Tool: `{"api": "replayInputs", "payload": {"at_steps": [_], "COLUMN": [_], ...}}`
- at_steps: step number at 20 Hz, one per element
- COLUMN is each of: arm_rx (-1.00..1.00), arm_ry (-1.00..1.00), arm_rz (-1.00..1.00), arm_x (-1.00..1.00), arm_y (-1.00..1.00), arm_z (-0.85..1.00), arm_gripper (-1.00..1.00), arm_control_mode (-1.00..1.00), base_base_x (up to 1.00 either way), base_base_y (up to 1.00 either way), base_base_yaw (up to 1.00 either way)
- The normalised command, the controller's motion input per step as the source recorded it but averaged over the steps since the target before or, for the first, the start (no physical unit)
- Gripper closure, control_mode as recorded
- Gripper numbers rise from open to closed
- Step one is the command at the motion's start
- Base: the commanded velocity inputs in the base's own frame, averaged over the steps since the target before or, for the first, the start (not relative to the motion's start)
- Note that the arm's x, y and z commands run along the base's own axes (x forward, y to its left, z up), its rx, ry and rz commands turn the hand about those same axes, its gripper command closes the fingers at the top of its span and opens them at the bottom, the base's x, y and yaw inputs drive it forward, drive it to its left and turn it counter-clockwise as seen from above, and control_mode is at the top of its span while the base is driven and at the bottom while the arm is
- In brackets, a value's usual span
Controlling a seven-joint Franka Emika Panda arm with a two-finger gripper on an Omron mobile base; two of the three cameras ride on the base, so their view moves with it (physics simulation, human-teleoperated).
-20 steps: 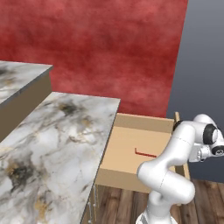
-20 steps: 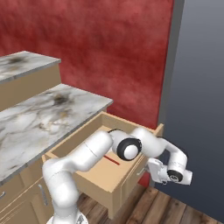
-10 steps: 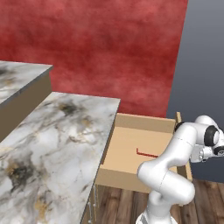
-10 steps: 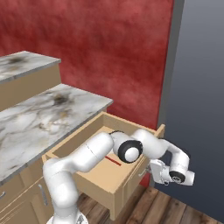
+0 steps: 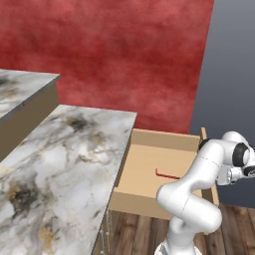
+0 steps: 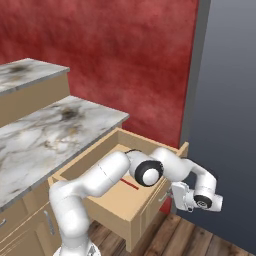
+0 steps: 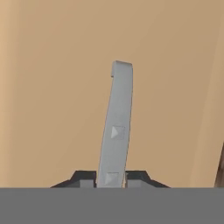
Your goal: Take a straw from the drawer in front and place it inside the glass cup on the dining counter.
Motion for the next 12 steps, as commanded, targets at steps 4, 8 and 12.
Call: {"api": "replayInputs", "payload": {"at_steps": [4,8,12], "arm_rx": [0.0,0.0,0.0], "arm_ry": [0.02,0.01,0.0], "arm_rz": [0.0,0.0,0.0], "arm_x": [0.0,0.0,0.0], "arm_y": [0.0,0.0,-0.09], "arm_z": [-0.01,-0.01,0.0], "arm_gripper": [-1.0,-1.0,-1.0], "arm_control_mode": [-1.0,-1.0,-1.0], "base_base_x": [0.0,0.0,0.0], "base_base_y": [0.0,0.0,0.0], "base_base_yaw": [0.0,0.0,0.0]}}
